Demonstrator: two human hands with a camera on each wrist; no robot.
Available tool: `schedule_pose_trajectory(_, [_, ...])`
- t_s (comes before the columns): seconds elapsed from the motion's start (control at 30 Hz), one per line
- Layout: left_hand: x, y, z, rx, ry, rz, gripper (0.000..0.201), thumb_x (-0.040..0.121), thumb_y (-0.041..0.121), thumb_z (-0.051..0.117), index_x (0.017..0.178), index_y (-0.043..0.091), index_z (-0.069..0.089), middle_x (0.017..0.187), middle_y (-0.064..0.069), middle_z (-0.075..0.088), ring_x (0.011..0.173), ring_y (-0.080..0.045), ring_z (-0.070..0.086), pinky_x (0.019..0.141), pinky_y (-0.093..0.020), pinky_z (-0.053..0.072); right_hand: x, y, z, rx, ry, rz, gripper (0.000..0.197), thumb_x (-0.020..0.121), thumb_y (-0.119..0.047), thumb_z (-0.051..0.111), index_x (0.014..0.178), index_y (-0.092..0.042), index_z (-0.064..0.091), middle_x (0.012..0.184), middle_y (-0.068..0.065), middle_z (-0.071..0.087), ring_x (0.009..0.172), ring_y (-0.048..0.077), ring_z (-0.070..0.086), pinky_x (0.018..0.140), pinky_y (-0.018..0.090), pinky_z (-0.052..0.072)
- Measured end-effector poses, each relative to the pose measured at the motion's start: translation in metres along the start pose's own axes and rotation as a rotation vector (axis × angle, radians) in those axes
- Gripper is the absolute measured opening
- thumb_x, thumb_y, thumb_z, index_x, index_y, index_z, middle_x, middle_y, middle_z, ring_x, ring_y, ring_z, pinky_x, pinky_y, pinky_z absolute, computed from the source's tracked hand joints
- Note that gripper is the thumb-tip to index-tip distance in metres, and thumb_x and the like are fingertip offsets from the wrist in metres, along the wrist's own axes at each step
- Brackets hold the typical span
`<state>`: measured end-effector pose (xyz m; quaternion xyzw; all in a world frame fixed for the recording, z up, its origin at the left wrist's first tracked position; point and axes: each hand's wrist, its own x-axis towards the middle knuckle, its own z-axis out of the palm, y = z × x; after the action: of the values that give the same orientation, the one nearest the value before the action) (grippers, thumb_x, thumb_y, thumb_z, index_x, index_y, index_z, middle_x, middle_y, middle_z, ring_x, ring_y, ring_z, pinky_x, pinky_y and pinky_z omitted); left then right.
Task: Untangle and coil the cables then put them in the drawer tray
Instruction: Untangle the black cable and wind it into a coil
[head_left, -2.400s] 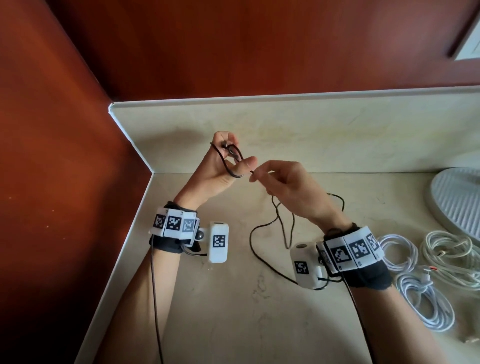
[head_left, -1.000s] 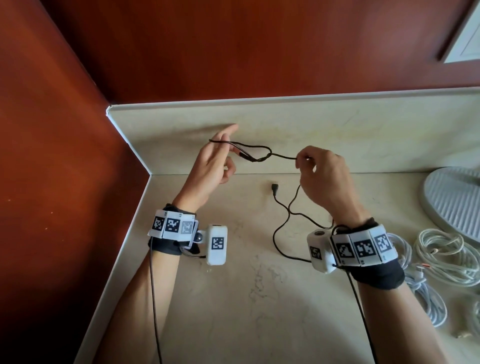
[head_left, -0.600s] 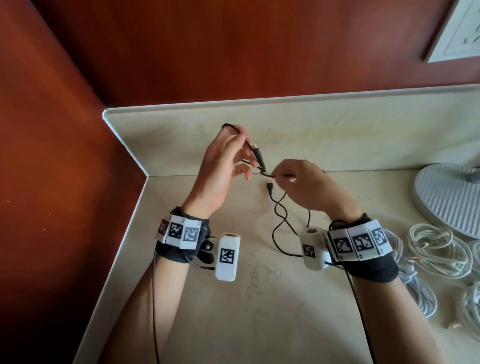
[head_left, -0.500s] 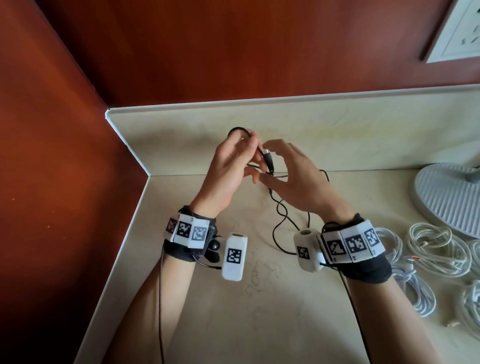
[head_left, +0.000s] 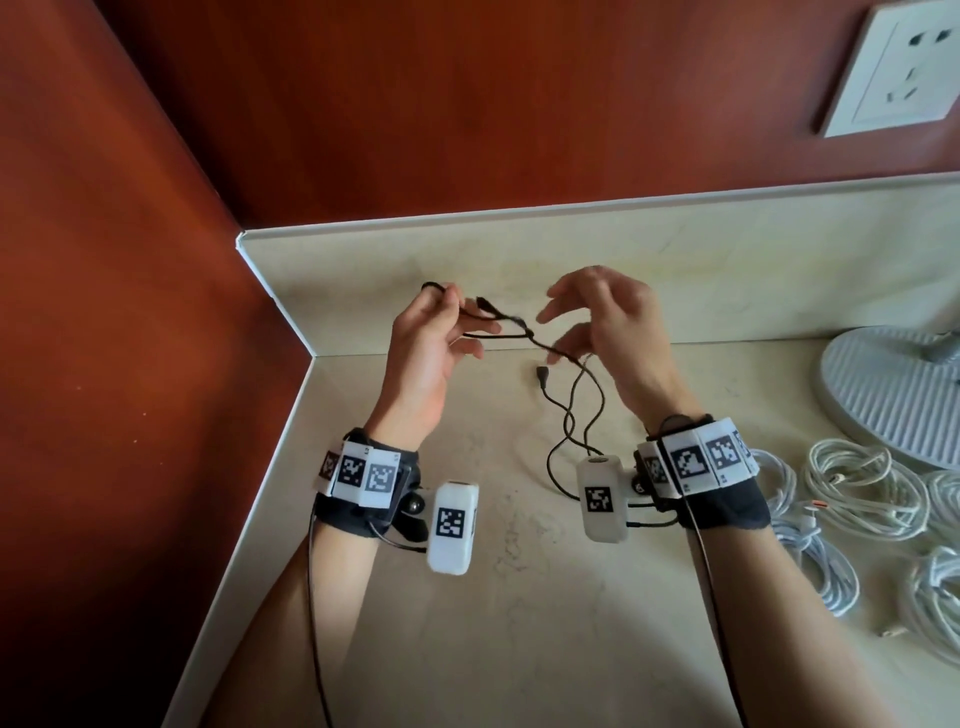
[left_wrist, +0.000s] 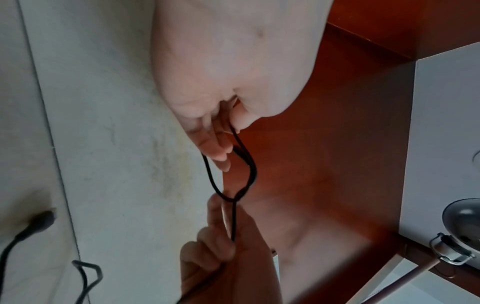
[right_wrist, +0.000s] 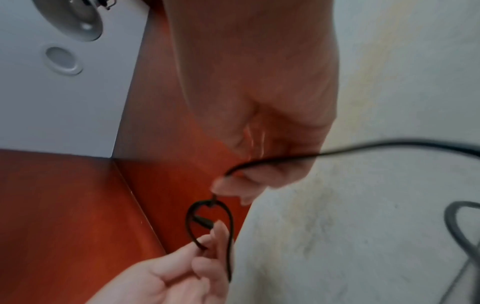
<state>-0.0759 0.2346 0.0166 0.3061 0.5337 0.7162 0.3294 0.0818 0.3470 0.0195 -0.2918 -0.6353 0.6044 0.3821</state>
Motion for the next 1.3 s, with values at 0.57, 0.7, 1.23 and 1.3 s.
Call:
schedule_pose_trajectory(0.57, [0.004, -0.001, -0.003, 0.194, 0.378, 0.311, 0.02, 0.102, 0.014, 0.063, 0.101, -0.005, 0.071, 0.096, -0.012, 0.076, 0.09, -0.018, 0.074, 0.069, -0.031, 0.059, -0.008, 0.0, 0.006, -0.551, -0.232, -0.187, 0.017, 0.106, -0.027, 0.059, 0.114, -0.013, 0.063, 0.037, -0.009, 0.04, 0.034, 0.012, 0.031, 0.042, 0.017, 0.026])
schedule_pose_trajectory(0.7, [0.001, 0.003, 0.002, 0.268, 0.32, 0.49, 0.013, 0.102, 0.012, 0.063, 0.099, 0.0, 0.068, 0.1, -0.01, 0.078, 0.1, -0.021, 0.074, 0.071, -0.037, 0.061, -0.011, -0.002, 0.002, -0.629, -0.276, -0.199, 0.027, 0.106, -0.022, 0.056, 0.085, -0.015, 0.071, 0.038, -0.011, 0.04, 0.037, 0.011, 0.036, 0.044, 0.015, 0.028])
schedule_pose_trajectory(1.23, [-0.006, 0.004, -0.003, 0.875, -0.473, 0.309, 0.057, 0.089, 0.022, 0.079, 0.139, 0.021, 0.05, 0.144, 0.013, 0.055, 0.135, 0.003, 0.046, 0.111, -0.016, 0.034, -0.007, -0.006, -0.022, -0.362, -0.351, -0.181, 0.041, 0.102, -0.003, 0.038, 0.115, -0.021, 0.072, 0.06, -0.005, 0.043, 0.059, 0.022, 0.033, 0.054, 0.033, 0.029])
schedule_pose_trajectory(1.3, [-0.007, -0.004, 0.002, 0.848, -0.494, 0.269, 0.047, 0.093, 0.023, 0.076, 0.134, 0.021, 0.053, 0.13, 0.012, 0.065, 0.127, 0.003, 0.054, 0.11, -0.019, 0.037, -0.008, -0.009, -0.02, -0.293, -0.326, -0.173, 0.039, 0.098, -0.001, 0.039, 0.105, -0.016, 0.074, 0.059, 0.0, 0.04, 0.059, 0.022, 0.031, 0.055, 0.035, 0.027])
